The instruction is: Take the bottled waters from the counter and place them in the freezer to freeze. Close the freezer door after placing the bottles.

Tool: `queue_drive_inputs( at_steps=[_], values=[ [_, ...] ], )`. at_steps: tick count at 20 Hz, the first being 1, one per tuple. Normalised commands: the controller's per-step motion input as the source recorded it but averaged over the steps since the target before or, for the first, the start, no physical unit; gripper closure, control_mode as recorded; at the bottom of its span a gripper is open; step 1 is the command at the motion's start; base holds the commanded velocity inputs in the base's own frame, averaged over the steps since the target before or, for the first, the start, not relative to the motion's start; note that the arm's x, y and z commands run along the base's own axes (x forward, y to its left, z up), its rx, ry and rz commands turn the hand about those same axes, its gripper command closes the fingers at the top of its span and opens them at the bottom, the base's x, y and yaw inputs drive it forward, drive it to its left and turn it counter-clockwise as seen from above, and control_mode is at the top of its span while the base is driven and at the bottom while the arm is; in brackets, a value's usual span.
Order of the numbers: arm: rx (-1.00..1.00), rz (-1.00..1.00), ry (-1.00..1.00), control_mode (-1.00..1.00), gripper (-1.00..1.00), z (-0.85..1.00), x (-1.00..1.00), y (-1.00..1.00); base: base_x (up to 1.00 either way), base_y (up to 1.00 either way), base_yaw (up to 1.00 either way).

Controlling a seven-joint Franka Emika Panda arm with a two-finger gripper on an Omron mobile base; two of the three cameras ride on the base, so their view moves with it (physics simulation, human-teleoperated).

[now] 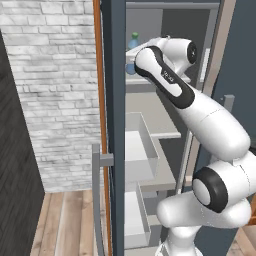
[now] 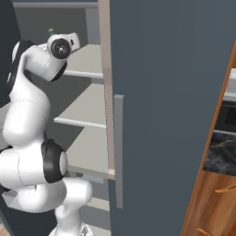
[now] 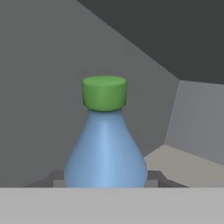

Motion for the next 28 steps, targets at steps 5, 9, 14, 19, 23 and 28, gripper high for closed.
queue_drive_inputs(
  at_steps=[5, 9, 14, 19, 23, 28],
  values=[
    [0.05, 0.01, 0.0, -1.0, 1.0, -0.31, 0.43, 0.0, 0.0, 0.0, 0.0],
    [0.04, 0.0, 0.0, -1.0, 1.0, -0.27, 0.49, 0.0, 0.0, 0.0, 0.0],
    [0.02, 0.0, 0.0, -1.0, 1.0, -0.2, 0.49, 0.0, 0.0, 0.0, 0.0],
    [0.0, 0.0, 0.0, -1.0, 1.0, -0.2, 0.49, 0.0, 0.0, 0.0, 0.0],
    [0.0, 0.0, 0.04, -1.0, 1.0, -0.39, 0.28, 0.0, 0.0, 0.0, 0.0],
    [0.0, 0.02, 0.0, -1.0, 1.0, -0.34, 0.09, 0.0, 0.0, 0.0, 0.0]
  ],
)
